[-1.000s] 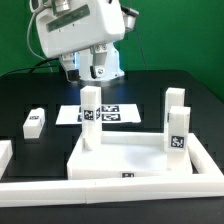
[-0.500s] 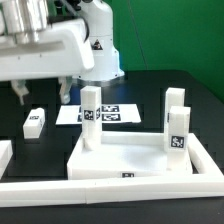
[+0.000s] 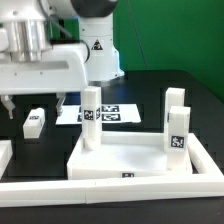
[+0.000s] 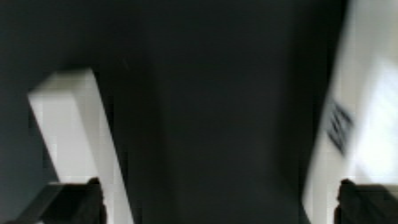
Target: Assemble desk
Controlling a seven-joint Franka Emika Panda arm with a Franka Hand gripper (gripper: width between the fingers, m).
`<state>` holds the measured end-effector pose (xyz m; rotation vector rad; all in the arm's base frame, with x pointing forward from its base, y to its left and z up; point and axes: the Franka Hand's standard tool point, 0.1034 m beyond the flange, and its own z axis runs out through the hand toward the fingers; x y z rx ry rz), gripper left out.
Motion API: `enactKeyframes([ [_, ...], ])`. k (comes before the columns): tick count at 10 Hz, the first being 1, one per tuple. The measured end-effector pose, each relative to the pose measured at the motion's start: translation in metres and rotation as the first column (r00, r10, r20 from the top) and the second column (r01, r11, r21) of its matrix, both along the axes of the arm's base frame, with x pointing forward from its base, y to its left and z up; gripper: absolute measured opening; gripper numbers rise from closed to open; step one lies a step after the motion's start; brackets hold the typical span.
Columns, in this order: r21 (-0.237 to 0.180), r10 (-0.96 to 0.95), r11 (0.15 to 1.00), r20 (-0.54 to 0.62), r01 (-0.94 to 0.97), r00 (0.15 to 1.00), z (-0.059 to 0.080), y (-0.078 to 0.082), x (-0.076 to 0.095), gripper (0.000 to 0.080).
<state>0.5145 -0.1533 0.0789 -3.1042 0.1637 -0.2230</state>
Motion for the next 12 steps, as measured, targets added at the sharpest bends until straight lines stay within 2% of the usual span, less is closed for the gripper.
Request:
enactKeyframes([
  [11,0.000,-0.001,1.000,0.002,0.001,1.000,0.0011,-0.0016,0.0005,0.0649],
  [12,0.016,0.023,1.000,-0.039,-0.023,0.999,-0.0028,-0.0083,-0.0095,0.0649],
])
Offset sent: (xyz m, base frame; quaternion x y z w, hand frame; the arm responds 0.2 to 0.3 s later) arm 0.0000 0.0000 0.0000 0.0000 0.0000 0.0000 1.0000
